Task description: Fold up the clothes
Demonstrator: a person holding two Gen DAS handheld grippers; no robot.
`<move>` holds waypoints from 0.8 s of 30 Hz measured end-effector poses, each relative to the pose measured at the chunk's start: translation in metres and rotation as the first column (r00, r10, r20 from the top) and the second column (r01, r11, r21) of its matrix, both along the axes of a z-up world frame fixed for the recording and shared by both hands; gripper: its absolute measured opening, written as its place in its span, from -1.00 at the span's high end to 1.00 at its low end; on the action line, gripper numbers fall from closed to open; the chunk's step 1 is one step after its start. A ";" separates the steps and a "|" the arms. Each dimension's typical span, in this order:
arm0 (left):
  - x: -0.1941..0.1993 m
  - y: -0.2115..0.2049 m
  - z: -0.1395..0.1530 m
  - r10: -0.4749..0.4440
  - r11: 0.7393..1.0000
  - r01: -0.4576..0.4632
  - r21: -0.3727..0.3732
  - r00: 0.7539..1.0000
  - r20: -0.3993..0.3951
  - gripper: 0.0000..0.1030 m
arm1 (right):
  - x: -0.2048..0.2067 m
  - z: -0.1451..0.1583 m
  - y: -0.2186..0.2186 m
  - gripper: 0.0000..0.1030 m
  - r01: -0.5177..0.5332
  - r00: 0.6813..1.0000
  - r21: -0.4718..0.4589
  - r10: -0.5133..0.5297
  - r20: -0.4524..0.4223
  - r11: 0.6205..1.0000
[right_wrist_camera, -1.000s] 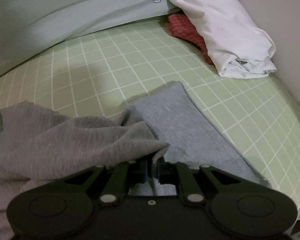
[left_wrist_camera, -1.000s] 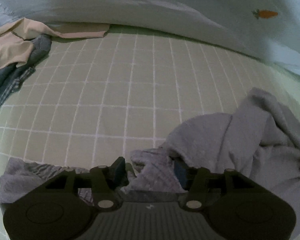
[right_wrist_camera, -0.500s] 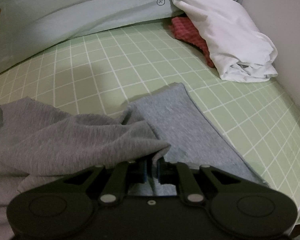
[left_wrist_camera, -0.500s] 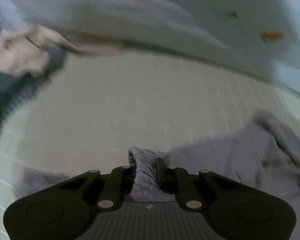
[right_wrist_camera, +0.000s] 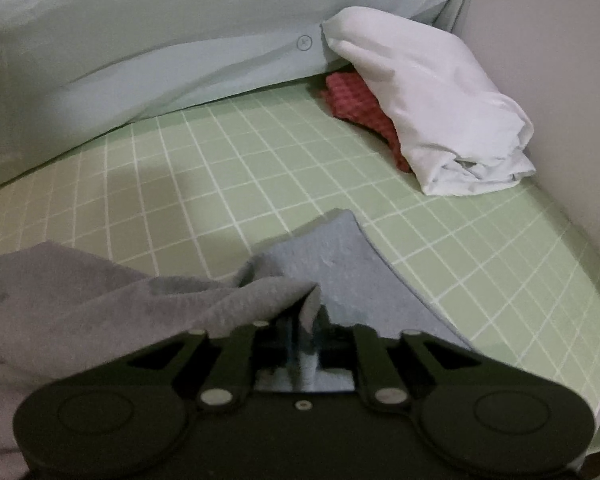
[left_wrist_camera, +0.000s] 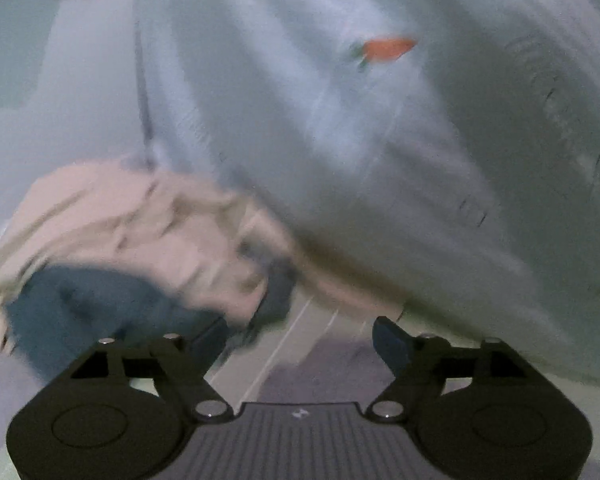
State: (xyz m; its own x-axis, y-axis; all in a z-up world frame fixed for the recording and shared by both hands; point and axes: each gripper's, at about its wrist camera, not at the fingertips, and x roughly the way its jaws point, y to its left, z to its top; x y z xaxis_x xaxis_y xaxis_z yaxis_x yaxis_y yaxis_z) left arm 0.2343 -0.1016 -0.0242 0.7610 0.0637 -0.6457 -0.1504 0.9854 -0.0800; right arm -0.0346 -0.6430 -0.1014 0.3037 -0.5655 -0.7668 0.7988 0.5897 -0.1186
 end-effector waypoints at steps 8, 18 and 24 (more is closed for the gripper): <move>-0.073 0.069 -0.063 0.244 0.958 -0.273 -0.087 0.936 -0.253 -0.59 | -0.005 -0.001 0.007 0.26 0.039 0.999 0.052 -0.040 0.016 0.998; -0.087 0.075 -0.090 0.149 0.946 -0.225 -0.234 0.941 -0.303 0.19 | -0.004 0.017 0.028 0.01 -0.031 0.999 0.036 0.029 0.041 0.999; -0.104 0.082 -0.085 0.172 0.967 -0.215 -0.138 0.947 -0.272 0.81 | -0.018 0.027 0.058 -0.25 -0.093 0.994 0.031 0.091 0.059 0.995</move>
State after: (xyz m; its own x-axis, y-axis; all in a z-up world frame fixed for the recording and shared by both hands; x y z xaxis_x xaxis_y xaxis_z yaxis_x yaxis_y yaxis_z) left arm 0.1300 -0.0197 -0.1091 0.5527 0.0704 -0.8304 -0.3737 0.9116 -0.1715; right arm -0.0530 -0.5848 -0.0745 0.3977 -0.5073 -0.7645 0.7457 0.6642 -0.0529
